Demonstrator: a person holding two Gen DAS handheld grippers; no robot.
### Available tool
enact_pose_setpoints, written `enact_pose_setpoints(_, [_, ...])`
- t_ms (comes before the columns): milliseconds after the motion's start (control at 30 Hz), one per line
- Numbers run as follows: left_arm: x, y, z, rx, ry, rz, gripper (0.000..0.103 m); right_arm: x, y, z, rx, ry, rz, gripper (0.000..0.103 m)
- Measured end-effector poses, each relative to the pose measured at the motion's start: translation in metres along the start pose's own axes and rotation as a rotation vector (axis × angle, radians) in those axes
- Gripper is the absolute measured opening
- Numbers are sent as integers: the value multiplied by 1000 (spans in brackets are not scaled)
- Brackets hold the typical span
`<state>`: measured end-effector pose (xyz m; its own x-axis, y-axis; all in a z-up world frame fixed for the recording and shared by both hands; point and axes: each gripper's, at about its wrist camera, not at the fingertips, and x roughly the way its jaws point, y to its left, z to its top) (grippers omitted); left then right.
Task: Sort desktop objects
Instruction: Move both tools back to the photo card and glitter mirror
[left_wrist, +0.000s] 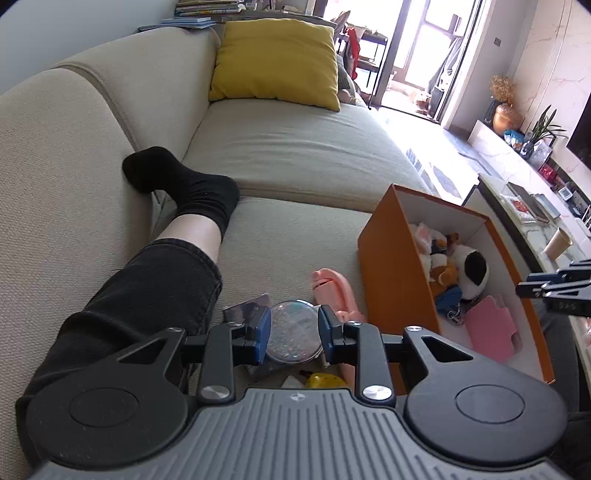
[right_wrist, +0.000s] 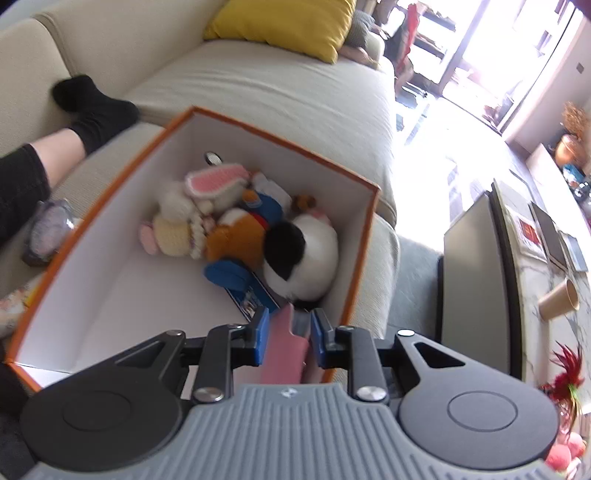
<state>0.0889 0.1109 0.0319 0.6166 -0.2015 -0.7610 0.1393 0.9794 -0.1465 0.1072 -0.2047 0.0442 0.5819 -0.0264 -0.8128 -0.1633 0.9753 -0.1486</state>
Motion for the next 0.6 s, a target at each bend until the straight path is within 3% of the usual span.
enact_pose_setpoints(133, [11,15,-8,-56,59,-32,34,-22,28,22,-60,-93,203,26])
enact_pose_setpoints(200, [19,16,-12,-60,71,-34,40,-23,53,36,-111,-105,286,26])
enact_pose_setpoints(233, [23,15,-14,-63,74,-32,50,-21,64,42,-137,-104,314,26])
enact_pose_setpoints(367, [37,12,-21,-62,98,-20,52,-1,114,63,-286,-72,345,26])
enact_pose_setpoints(600, [58,2,-39,45,219,2,53,55,155,68,-401,98,394,26])
